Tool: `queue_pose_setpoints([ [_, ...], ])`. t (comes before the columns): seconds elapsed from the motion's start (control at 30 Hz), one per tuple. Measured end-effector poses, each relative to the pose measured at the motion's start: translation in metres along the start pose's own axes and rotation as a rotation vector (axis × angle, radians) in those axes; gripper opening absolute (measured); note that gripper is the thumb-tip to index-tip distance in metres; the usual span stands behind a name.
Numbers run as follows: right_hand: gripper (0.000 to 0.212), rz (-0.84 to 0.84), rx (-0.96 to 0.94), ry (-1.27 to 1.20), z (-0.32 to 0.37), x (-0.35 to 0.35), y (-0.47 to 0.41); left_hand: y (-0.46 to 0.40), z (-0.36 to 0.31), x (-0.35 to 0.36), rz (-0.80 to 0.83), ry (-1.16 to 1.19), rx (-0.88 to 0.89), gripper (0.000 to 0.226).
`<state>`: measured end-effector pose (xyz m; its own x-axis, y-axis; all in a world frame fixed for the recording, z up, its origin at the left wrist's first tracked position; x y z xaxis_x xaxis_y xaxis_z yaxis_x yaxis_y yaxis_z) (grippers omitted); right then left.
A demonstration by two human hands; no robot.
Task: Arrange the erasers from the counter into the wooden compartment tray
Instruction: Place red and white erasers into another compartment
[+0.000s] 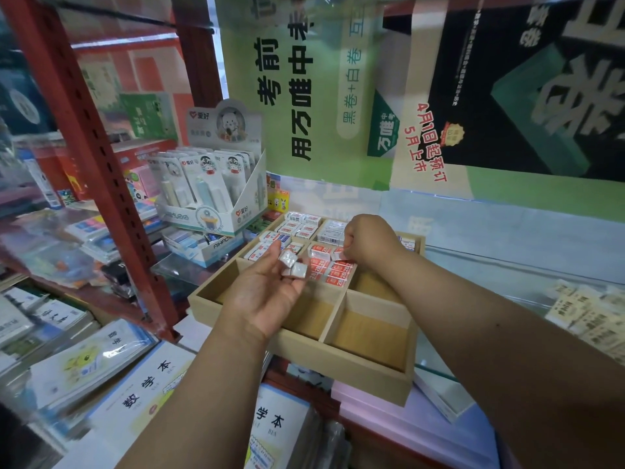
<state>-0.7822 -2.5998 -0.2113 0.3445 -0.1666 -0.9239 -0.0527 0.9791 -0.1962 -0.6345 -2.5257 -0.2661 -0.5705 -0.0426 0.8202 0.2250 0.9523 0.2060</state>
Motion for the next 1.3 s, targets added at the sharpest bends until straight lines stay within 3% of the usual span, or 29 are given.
queue_pose_setpoints([
  [0.13,0.017,-0.028,0.017,-0.068,-0.005,-0.003,0.003,0.0,0.0,0.0,-0.018,-0.044,-0.001,0.015],
  [0.3,0.023,-0.07,0.042,-0.037,-0.007,0.003,0.006,-0.007,0.001,-0.002,0.006,-0.037,-0.031,0.034],
  [0.47,0.016,-0.081,0.064,0.009,-0.006,0.008,0.005,-0.011,0.003,-0.006,-0.011,-0.053,-0.032,0.022],
  [0.63,0.022,-0.038,0.091,-0.054,-0.007,0.01,0.005,-0.003,0.001,-0.002,-0.011,-0.063,-0.018,0.018],
  [0.77,0.029,-0.108,0.123,-0.207,-0.013,0.01,0.013,-0.004,0.001,-0.004,0.004,-0.002,-0.022,0.036],
  [0.9,0.044,-0.139,0.121,-0.208,-0.008,0.012,0.023,-0.007,0.0,-0.005,-0.006,-0.064,-0.008,0.027],
  [1.03,0.055,-0.228,-0.003,-0.11,0.001,0.006,0.029,-0.008,0.003,-0.006,-0.022,-0.071,-0.013,0.027],
  [1.1,0.051,-0.277,-0.168,-0.218,0.019,-0.002,0.033,-0.01,0.002,-0.006,-0.029,-0.084,0.0,0.032],
  [1.2,0.054,-0.189,-0.44,-0.319,0.059,-0.002,0.048,-0.012,0.002,-0.004,-0.013,-0.108,0.009,0.053],
  [1.3,0.043,-0.147,-0.584,-0.298,0.082,0.006,0.058,-0.015,0.002,-0.003,0.005,-0.175,0.023,0.052],
])
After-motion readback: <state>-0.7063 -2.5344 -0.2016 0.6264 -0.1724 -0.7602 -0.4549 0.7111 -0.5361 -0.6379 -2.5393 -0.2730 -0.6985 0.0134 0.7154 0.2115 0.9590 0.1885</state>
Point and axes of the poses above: each hand's wrist, its own y-axis away from the middle knuckle, its own x-axis out of the palm, z = x × y, the point moved 10 cm from there along -y, towards the middle knuckle, and after that the axes turned 6 degrees about -y, right-handed, at the moved point
